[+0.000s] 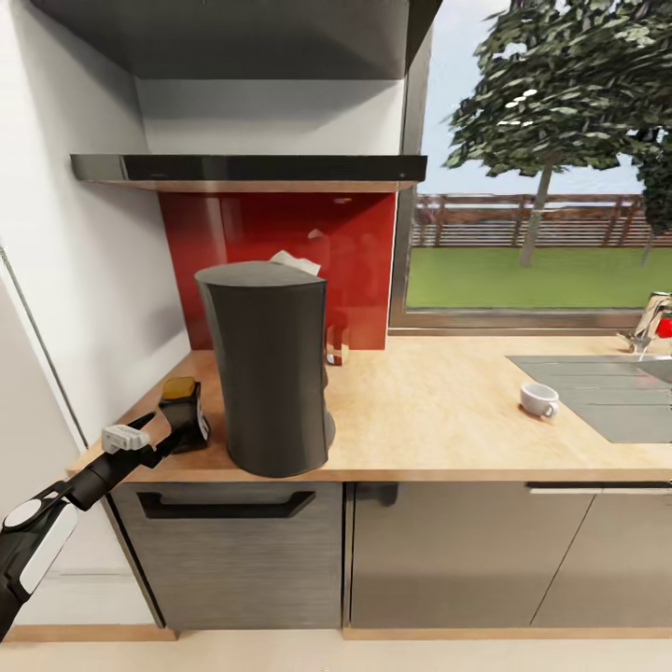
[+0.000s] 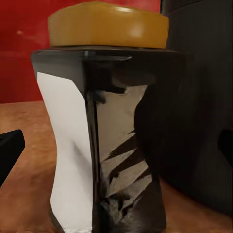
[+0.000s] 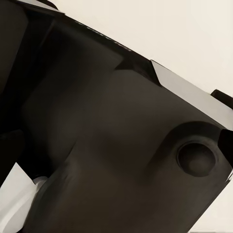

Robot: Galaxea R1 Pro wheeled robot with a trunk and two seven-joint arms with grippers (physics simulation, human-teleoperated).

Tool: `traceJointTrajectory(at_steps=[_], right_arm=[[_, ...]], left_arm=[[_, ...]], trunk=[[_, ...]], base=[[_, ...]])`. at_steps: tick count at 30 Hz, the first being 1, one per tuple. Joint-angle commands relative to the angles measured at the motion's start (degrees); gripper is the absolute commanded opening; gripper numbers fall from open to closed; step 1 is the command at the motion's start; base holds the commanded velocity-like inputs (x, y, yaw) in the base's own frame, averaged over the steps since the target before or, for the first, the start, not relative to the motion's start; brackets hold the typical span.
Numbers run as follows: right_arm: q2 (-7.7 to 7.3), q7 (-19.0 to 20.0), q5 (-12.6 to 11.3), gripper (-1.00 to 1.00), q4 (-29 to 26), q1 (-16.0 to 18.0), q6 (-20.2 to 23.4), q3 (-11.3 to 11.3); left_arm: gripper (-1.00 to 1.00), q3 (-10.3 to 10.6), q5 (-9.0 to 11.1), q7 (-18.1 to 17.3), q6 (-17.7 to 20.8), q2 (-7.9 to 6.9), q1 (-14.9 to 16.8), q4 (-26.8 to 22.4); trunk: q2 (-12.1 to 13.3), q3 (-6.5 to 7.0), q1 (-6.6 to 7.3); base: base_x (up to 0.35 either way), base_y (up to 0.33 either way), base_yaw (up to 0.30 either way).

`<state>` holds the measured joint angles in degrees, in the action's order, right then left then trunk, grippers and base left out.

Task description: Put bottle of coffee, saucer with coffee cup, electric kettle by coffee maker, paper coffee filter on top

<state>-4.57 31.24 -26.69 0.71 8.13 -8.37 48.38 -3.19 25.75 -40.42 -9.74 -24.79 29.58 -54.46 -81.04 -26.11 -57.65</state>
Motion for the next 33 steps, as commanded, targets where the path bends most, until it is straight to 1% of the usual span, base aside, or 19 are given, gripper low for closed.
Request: traceJointTrajectory(at_steps=[1,9,14,16,17,18,20,21,22,26,27,31,32,33], right_arm=[[0.00,0.2,-0.5,1.00,0.1,0.0,-0.2,0.5],[0.00,0.2,-0.5,1.00,0.1,0.0,-0.2,0.5],[0.00,0.2,-0.5,1.00,0.1,0.0,-0.2,0.5],[0.00,0.2,-0.5,1.00,0.1,0.0,-0.2,0.6],[0.00,0.2,-0.5,1.00,0.1,0.0,-0.2,0.6],[0.00,0.3,-0.5,1.00,0.0,0.0,-0.2,0.6],[0.00,0.3,-0.5,1.00,0.0,0.0,-0.2,0.6],[0.00,0.3,-0.5,1.00,0.0,0.0,-0.3,0.7],[0.00,0.4,-0.5,1.00,0.0,0.0,-0.3,0.7],[0.00,0.4,-0.5,1.00,-0.1,0.0,-0.3,0.7],[0.00,0.4,-0.5,1.00,-0.1,0.0,-0.3,0.6],[-0.03,0.4,-0.5,1.00,-0.1,0.0,-0.3,0.6],[-0.05,0.5,-0.5,1.00,-0.1,0.0,-0.3,0.6],[-0.07,0.5,-0.5,1.00,-0.1,0.0,-0.2,0.6]], left_arm=[[1.00,0.0,0.3,-0.3,0.0,-0.01,0.0,0.1],[1.00,0.0,0.3,-0.3,0.0,-0.01,0.0,0.1],[1.00,0.1,0.3,-1.2,0.0,-0.07,0.0,-0.1],[1.00,0.2,0.3,-2.2,0.0,-0.08,0.0,-0.2],[1.00,0.4,0.2,-4.2,0.1,-0.08,0.0,-0.3],[1.00,0.5,0.2,-7.0,0.1,-0.08,0.0,-0.5],[1.00,0.5,0.2,-10.4,0.1,-0.08,0.0,-0.7],[1.00,0.4,0.2,-16.2,0.2,-0.13,0.0,-0.7],[1.00,0.4,0.2,-19.9,0.3,-0.14,0.0,-0.8],[1.00,0.4,0.3,-26.0,0.4,-0.14,0.0,-0.7],[1.00,0.5,0.3,-28.5,0.6,-0.12,0.0,-0.7],[1.00,0.5,0.4,-33.8,1.9,-0.10,0.0,-0.4],[1.00,0.5,0.4,-36.7,2.8,-0.09,0.0,-0.4],[1.00,0.6,0.4,-41.9,4.3,-0.07,0.0,-0.2]], trunk=[[0.0,-0.06,0.02],[0.0,-0.06,0.02],[0.0,-0.06,0.02],[0.0,-0.06,0.02],[0.0,-0.06,0.02],[0.0,-0.06,0.02],[0.0,-0.06,0.02],[0.0,-0.06,0.02],[0.0,-0.06,0.02],[0.0,-0.06,0.02],[0.0,-0.06,0.02],[0.0,-0.06,0.02],[0.0,-0.06,0.02],[0.0,-0.06,0.02]], base=[[-0.214,0.000,0.000],[-0.175,0.000,0.000],[-0.046,0.000,0.000],[-0.017,0.000,0.000],[-0.010,0.000,0.000],[-0.006,0.000,0.000],[-0.004,0.000,0.000],[-0.002,0.000,0.000],[-0.001,0.000,0.000],[0.000,0.000,0.000],[0.000,0.000,0.000],[0.000,0.000,0.000],[0.000,0.000,0.000],[0.000,0.000,0.000]])
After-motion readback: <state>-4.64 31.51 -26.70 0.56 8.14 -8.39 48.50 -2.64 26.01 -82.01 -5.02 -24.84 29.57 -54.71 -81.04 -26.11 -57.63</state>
